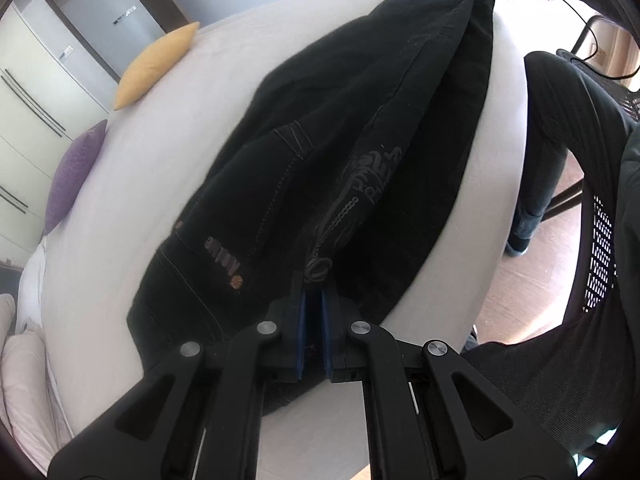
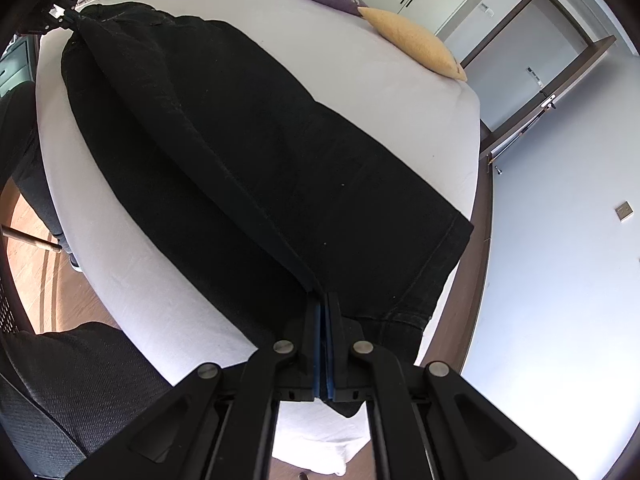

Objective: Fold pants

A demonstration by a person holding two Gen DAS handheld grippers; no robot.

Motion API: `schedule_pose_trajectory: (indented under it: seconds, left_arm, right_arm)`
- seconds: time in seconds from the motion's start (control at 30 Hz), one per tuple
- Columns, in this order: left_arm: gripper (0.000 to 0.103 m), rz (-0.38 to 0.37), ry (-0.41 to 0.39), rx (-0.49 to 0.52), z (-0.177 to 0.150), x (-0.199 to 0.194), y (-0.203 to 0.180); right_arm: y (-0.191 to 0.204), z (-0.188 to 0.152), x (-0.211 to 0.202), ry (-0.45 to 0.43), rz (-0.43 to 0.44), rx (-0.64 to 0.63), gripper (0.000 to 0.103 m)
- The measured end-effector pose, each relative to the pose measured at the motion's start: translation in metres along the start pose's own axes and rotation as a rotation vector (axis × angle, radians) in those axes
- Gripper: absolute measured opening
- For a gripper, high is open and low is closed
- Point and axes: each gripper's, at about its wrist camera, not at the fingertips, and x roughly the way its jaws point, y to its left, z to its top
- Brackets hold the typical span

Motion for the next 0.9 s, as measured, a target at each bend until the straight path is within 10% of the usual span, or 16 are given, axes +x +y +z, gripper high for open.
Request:
schedule_pose_trajectory:
  seconds: [0.9]
  left_arm:
    - [0.005,0.005,0.015,0.049,-0.014,0.030,-0.013]
  right_arm:
    - [0.005,-0.010,0.005,0.009,0.027,0.042,0.002]
